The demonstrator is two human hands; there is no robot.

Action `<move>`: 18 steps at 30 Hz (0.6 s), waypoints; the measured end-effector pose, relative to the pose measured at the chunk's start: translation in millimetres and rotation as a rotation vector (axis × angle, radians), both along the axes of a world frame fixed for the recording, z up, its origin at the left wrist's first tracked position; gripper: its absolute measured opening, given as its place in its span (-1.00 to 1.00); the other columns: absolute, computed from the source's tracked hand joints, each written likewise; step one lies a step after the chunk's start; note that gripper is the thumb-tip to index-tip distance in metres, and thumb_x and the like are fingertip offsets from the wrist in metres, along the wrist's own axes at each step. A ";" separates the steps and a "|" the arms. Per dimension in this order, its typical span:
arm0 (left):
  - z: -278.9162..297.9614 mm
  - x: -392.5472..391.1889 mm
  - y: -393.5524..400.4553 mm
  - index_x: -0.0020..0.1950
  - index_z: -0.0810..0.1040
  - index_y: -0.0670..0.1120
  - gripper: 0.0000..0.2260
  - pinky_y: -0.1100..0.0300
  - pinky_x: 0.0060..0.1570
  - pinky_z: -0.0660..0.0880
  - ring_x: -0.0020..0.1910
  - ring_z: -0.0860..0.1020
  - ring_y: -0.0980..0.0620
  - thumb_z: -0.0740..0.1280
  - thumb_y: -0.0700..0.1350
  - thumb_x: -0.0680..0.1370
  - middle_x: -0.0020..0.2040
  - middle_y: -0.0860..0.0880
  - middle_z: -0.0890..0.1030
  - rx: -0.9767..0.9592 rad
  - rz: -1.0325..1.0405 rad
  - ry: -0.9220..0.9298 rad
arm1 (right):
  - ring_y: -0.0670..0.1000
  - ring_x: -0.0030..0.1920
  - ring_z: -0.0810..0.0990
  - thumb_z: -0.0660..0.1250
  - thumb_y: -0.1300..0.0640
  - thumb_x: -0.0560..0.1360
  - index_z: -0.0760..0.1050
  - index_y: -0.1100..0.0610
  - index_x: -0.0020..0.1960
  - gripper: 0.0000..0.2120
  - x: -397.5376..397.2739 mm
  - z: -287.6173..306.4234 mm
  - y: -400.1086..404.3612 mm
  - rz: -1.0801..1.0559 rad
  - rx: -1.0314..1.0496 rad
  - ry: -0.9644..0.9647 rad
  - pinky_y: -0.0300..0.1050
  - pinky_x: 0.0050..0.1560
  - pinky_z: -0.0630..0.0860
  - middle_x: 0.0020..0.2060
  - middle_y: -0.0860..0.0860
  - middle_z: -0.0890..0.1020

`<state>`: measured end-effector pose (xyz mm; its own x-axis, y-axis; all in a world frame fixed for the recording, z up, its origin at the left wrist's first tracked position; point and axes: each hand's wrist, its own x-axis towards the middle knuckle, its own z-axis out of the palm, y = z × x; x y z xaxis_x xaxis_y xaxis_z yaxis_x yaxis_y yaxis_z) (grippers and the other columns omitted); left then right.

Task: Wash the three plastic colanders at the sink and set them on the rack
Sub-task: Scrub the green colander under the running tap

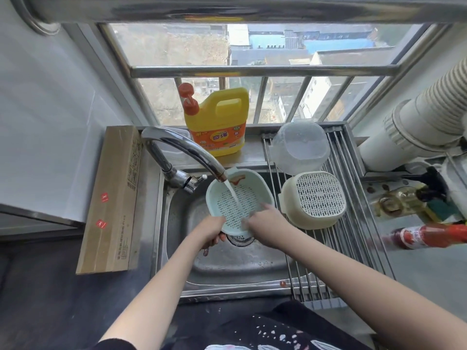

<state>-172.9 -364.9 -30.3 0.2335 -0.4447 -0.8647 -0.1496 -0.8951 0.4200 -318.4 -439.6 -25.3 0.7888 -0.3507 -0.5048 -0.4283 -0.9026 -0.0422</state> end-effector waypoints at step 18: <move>6.0 5.0 -5.3 -0.33 0.41 -0.17 -0.72 0.38 -0.57 0.11 -0.68 0.24 0.07 0.10 -0.15 0.54 -0.70 0.03 0.37 0.043 -0.261 -0.083 | 0.02 -0.06 0.66 0.16 0.15 0.62 0.53 0.17 0.10 -0.80 10.3 19.9 -17.7 -0.953 0.891 -0.518 0.12 0.13 0.55 -0.09 0.08 0.69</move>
<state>-167.9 -370.2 -24.3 0.1868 -0.4625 -0.8667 -0.4099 -0.8385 0.3590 -308.1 -457.3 -5.4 0.5947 -0.5700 -0.5670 -0.6128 0.1353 -0.7786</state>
